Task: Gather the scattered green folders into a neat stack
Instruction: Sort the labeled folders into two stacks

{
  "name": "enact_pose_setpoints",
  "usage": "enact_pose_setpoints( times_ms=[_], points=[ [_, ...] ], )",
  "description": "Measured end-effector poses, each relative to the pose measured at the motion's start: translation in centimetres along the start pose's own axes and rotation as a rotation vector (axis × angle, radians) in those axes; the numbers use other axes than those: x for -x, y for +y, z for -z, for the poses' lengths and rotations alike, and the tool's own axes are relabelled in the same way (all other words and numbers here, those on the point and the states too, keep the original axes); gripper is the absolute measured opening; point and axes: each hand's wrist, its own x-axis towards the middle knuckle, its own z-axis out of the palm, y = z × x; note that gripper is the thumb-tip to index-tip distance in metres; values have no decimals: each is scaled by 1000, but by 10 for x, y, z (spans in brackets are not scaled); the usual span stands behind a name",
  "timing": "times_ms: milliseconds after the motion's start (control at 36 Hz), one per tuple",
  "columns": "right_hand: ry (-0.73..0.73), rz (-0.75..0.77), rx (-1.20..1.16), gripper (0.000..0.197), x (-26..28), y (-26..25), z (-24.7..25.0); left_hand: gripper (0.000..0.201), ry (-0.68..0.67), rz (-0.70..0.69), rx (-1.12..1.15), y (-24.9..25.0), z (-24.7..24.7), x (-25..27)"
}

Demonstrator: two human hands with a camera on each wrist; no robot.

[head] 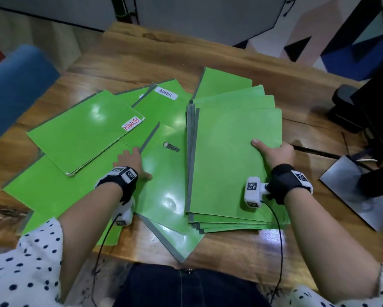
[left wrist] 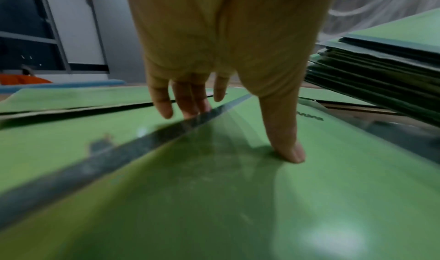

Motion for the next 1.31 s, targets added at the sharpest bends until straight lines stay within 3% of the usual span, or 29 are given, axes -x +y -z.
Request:
enact_pose_setpoints(
  times_ms=[56, 83, 222, 306, 472, 889, 1028, 1166, 1305],
  points=[
    [-3, 14, 25, 114, -4, 3, 0, 93, 22, 15, 73, -7, -2, 0],
    [-9, 27, 34, 117, -6, 5, 0, 90, 18, 19, 111, -11, -2, 1],
    [-11, 76, 125, 75, -3, -1, 2, 78, 14, 81, 291, -24, -6, 12],
    [-14, 93, 201, 70, -3, -7, 1, 71, -19, 87, 375, -23, -5, 20],
    [-45, 135, 265, 58, -4, -19, -1, 64, -34, 65, 325, -11, 35, 24],
    [-42, 59, 314, 64, -13, -10, 27, 68, 187, -208, 91, 29, 148, 12],
    [-27, 40, 333, 62, -16, -3, 31, 67, 215, -191, 60, 26, 152, 9],
    [-34, 63, 393, 66, -20, -10, 28, 60, 163, -95, 152, 19, 150, 4],
    [-21, 86, 458, 67, -22, -21, 26, 60, 227, -69, 507, 7, 168, 0]
  ],
)
